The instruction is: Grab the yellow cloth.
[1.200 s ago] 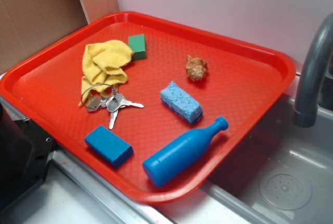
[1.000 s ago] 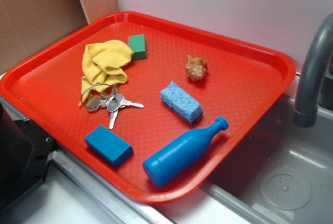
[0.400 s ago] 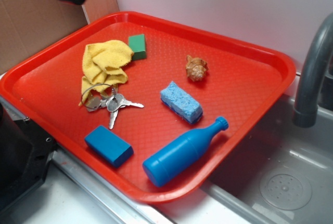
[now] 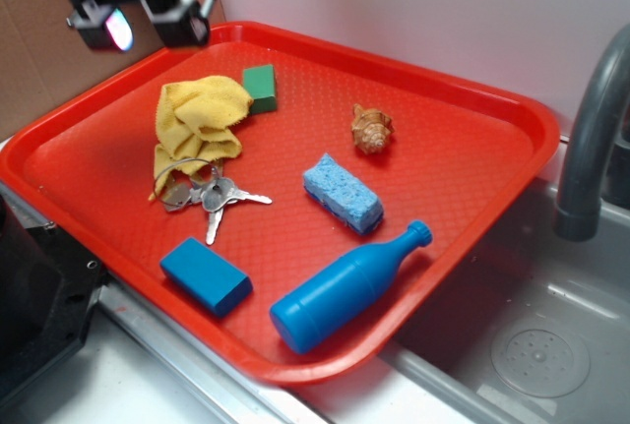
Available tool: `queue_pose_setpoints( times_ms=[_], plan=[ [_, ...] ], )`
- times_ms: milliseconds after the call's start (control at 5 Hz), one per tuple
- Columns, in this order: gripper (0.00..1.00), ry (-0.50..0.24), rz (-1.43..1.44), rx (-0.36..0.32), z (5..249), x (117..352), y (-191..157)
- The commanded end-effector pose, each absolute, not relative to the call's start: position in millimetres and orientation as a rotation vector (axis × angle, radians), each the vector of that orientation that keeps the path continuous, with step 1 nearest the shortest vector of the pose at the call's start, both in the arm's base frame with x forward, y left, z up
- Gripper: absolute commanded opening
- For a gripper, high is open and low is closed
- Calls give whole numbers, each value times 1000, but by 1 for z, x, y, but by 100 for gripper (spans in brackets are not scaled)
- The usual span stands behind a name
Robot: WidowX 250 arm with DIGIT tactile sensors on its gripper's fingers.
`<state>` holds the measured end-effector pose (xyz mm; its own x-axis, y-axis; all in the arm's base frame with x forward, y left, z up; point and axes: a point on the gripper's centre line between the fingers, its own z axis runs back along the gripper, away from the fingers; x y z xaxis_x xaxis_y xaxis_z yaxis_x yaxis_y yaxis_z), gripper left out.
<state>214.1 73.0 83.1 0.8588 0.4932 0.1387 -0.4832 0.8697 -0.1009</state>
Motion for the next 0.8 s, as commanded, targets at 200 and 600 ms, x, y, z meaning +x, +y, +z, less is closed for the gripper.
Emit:
queue_pose_setpoints(
  times_ms=[200,600],
  plan=[
    [0,-83,509,76,35,207,68],
    [0,-155,404,30,116,204,62]
  ],
)
